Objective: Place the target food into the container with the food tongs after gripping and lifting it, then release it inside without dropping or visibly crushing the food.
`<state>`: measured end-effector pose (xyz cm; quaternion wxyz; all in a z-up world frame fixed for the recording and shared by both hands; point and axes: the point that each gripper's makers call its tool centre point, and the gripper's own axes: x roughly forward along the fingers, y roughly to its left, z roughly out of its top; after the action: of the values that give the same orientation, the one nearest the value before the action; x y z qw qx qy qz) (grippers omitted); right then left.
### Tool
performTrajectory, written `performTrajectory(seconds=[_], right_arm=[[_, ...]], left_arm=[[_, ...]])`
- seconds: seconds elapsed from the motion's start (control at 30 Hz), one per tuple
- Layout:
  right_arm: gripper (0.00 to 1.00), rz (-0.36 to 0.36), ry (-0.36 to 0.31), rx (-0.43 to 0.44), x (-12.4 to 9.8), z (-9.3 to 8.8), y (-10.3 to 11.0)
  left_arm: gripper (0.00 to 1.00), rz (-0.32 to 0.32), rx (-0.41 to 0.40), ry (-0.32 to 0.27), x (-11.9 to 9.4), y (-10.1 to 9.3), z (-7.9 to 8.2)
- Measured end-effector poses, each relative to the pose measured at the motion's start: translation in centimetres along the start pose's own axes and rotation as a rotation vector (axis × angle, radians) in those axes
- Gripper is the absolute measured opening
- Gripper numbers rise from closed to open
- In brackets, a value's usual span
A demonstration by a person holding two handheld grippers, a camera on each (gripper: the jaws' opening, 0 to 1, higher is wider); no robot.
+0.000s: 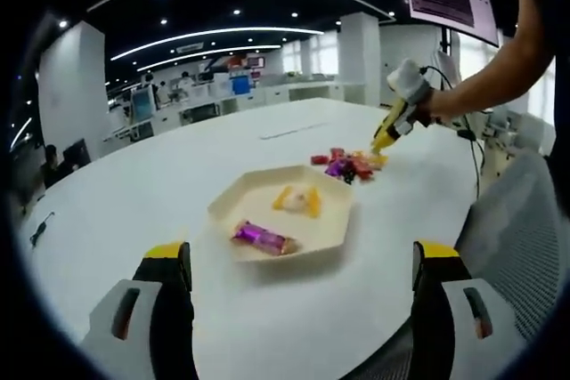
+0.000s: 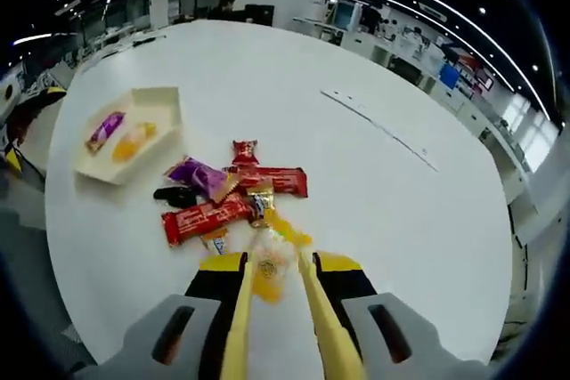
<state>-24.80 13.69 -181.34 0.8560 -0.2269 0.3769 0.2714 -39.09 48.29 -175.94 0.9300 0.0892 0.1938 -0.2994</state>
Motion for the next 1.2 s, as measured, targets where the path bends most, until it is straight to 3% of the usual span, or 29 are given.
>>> performTrajectory(seconds=[0.17,0.27,0.37,0.47,0.8,0.87,1.2], right_arm=[[0.28,0.043,-0.017,0.046,-0.2,0.1,-0.5],[0.28,0.097,-0.024,0.048,0.2,0.8,0.4],[0.28,0.104,-0.005,-0.002,0.9,1.1,0.5],[0.29,0.179,0.057,-0.002,1.6,0.5,1.4],[0.24,0.202,0.101,-0.110,2.7,1.0,1.2],[0.22,0.204,0.108,-0.071,2.6,1.2,1.1],[0.20,0.188,0.078,-0.083,1.6,1.9,0.7]], left_arm=[[1.00,0.006,0.001,0.007,0.0,0.1,-0.2],[1.00,0.003,0.003,0.012,0.0,0.0,-0.2],[1.00,0.004,0.003,0.019,0.1,0.1,-0.4],[1.00,0.003,0.005,0.027,0.1,0.0,-0.5],[0.99,0.007,0.013,0.041,0.1,0.1,-0.9],[0.99,0.006,0.015,0.045,0.1,0.1,-1.0],[1.00,0.001,0.004,0.045,0.1,0.1,-1.1]])
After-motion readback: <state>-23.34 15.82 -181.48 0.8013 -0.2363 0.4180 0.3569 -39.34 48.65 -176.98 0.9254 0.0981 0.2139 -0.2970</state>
